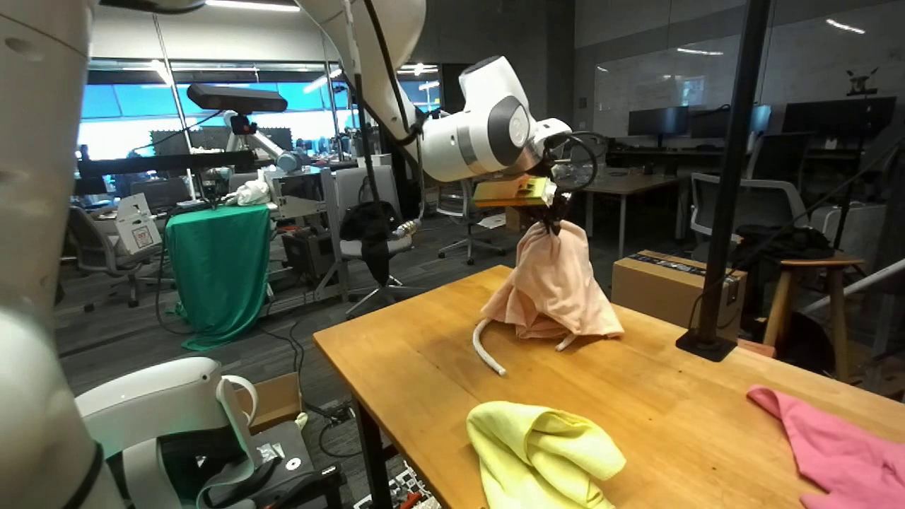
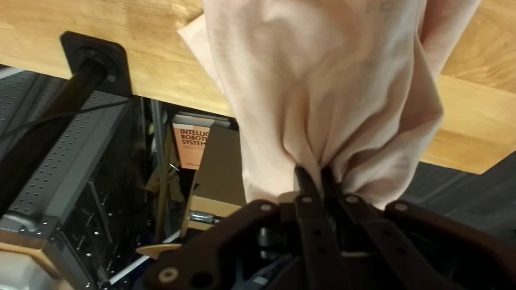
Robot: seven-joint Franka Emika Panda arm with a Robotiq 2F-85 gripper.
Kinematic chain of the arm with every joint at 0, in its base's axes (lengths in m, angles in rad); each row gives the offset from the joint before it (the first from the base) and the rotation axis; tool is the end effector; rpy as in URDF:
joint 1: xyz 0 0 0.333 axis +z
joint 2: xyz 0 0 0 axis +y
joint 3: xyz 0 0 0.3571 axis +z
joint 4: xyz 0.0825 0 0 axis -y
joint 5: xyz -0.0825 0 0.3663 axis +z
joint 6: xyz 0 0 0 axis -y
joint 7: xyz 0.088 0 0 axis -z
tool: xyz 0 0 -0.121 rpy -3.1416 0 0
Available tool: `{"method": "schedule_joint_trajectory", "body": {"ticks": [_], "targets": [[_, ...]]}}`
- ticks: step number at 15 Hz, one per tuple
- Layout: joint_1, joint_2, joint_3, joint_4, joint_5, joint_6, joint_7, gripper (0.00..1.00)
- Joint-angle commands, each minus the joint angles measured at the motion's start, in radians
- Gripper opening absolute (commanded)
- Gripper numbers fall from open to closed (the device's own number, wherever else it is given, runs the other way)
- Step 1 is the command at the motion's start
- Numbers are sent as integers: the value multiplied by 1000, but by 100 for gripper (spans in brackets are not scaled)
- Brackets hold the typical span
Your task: Separate the objects on the table.
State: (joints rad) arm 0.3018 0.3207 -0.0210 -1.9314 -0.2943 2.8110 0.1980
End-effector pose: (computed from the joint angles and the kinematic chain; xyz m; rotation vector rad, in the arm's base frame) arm 0.6350 0.1978 0.4218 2.9306 0.4989 0.8854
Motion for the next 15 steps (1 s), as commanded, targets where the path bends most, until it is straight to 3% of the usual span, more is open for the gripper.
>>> {"method": "schedule_joint_trajectory", "body": {"ticks": [1,8,15], "targets": [[69,-134,-90,-120,-131,23,179,2],[99,-245,-141,-207,-365,-12,438,2],[83,-265,-152,-225,-488,-136,626,2]]}}
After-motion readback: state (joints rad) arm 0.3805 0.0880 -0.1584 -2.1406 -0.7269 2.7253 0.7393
